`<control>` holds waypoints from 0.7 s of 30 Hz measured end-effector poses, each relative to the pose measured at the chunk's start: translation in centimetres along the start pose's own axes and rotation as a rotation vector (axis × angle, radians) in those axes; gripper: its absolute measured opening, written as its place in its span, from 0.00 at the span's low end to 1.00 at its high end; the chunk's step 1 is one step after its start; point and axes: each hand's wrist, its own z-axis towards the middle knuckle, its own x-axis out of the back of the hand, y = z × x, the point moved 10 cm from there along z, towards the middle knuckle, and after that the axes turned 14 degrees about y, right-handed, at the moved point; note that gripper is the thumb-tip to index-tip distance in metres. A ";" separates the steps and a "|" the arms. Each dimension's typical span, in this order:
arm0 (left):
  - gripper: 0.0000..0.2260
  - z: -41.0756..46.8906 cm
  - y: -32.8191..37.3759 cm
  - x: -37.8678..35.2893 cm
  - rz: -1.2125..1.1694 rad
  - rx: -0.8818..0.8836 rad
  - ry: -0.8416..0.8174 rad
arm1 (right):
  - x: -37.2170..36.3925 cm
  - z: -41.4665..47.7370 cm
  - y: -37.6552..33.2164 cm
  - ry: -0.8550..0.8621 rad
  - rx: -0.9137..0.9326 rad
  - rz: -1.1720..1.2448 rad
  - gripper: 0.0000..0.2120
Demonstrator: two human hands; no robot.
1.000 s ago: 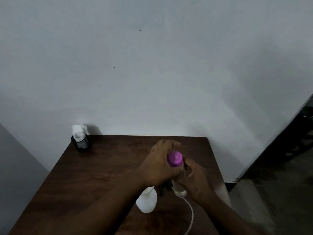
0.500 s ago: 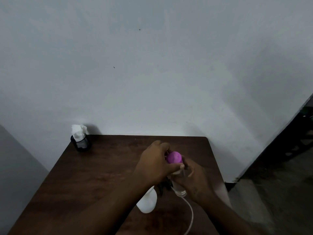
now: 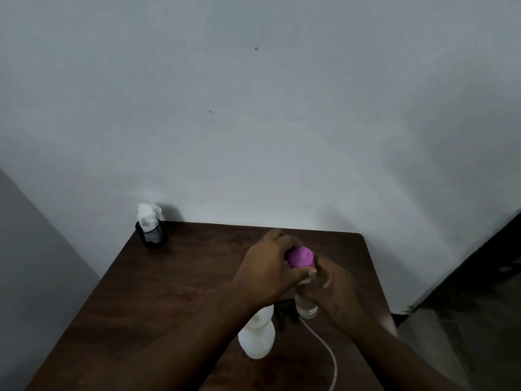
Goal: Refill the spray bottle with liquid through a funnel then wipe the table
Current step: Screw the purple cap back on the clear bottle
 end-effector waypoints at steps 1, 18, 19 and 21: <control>0.23 0.2 -0.5 0.3 -0.015 0.010 0.012 | -0.2 0.5 -0.4 -0.007 0.019 -0.002 0.16; 0.24 6.8 -22.2 7.4 0.030 0.232 0.110 | -21.1 14.0 -7.1 -0.246 0.217 -0.039 0.28; 0.24 7.3 -23.7 7.7 0.034 0.243 0.113 | -22.7 14.8 -7.2 -0.253 0.228 -0.060 0.28; 0.24 8.1 -27.1 8.2 0.042 0.272 0.120 | -26.0 16.6 -7.2 -0.274 0.237 -0.086 0.28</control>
